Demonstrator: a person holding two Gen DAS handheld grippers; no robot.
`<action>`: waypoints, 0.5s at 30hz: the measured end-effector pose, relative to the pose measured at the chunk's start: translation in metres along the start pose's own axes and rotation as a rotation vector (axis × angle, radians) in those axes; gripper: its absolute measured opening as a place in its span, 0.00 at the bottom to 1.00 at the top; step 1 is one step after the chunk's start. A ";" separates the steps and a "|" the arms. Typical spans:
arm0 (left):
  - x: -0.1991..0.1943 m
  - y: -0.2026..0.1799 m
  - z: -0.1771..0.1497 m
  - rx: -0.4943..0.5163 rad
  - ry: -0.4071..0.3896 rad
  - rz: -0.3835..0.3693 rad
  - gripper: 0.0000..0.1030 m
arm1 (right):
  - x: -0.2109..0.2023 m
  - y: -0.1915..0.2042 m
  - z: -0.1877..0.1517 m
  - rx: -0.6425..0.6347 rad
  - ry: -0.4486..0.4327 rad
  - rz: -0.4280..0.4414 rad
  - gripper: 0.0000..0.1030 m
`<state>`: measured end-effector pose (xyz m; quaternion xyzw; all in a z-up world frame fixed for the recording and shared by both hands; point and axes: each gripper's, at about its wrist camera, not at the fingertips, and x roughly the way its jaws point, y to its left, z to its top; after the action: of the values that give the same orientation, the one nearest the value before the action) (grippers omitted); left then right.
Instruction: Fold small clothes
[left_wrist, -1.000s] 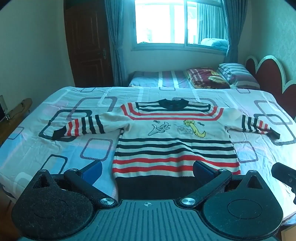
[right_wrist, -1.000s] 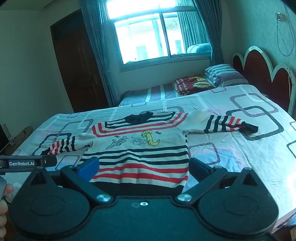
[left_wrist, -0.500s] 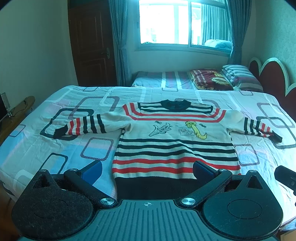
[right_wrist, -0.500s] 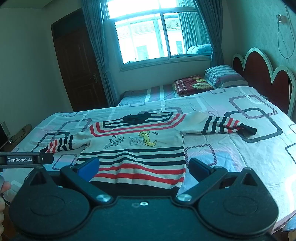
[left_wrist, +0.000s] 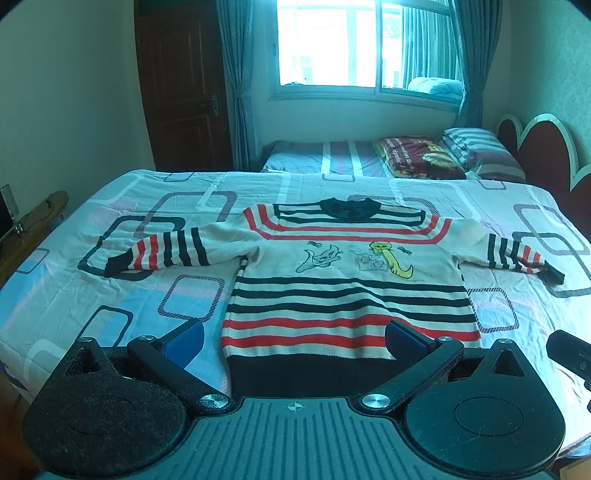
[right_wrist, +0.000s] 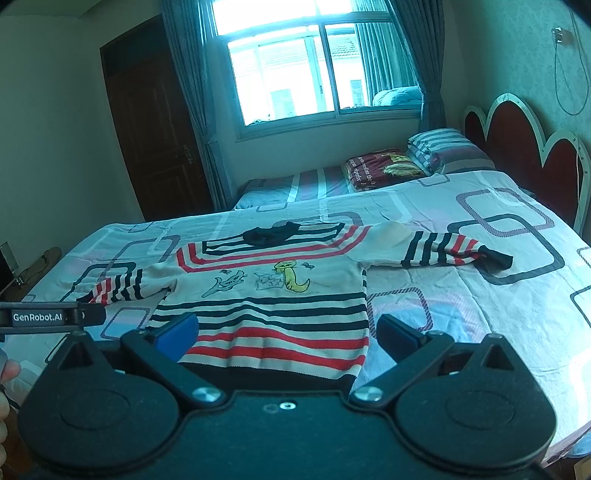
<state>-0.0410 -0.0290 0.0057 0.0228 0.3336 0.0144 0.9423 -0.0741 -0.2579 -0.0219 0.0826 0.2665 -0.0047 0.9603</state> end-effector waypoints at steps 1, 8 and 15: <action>0.000 0.000 0.000 -0.001 0.000 0.000 1.00 | 0.002 0.002 0.000 -0.001 0.001 0.001 0.99; 0.002 0.003 -0.001 -0.001 0.006 0.003 1.00 | 0.006 0.009 0.000 -0.014 0.013 0.003 0.99; 0.004 0.002 -0.006 0.013 0.027 0.002 1.00 | 0.008 0.011 -0.001 -0.020 0.031 0.005 0.99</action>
<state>-0.0417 -0.0265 -0.0008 0.0290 0.3462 0.0137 0.9376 -0.0671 -0.2467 -0.0253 0.0737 0.2811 0.0015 0.9568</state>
